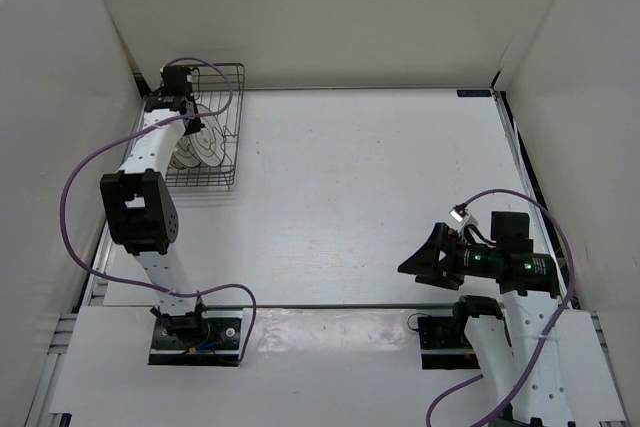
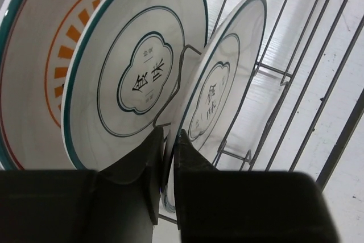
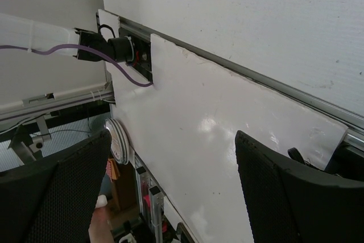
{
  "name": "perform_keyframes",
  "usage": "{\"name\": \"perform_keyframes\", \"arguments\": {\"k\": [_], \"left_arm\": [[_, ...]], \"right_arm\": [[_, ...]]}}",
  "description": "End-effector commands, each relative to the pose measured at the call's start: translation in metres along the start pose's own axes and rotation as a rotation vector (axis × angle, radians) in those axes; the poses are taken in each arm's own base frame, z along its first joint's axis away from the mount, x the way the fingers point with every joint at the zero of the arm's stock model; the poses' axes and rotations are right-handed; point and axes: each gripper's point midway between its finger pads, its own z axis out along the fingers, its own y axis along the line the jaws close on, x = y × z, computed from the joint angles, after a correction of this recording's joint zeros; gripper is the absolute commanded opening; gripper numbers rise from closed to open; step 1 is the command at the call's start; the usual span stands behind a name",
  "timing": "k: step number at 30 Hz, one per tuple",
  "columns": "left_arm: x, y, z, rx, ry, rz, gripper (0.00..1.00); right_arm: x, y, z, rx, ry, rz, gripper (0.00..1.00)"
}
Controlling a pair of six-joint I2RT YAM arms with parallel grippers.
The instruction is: Unload the plates from the dish rack
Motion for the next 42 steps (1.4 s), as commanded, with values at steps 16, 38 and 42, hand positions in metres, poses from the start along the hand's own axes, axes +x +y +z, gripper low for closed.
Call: {"name": "perform_keyframes", "arguments": {"k": [16, 38, 42], "left_arm": [[-0.102, -0.034, -0.104, -0.233, -0.41, 0.244, 0.03], [0.028, -0.185, -0.27, 0.929, -0.087, -0.11, 0.0], [0.087, -0.208, -0.249, 1.073, 0.063, -0.129, 0.0]], "right_arm": [[0.003, -0.002, 0.002, -0.014, 0.012, -0.014, 0.9], [0.0, -0.022, 0.0, 0.135, -0.067, 0.089, 0.9], [0.009, -0.015, 0.0, 0.081, -0.045, 0.066, 0.9]]}}
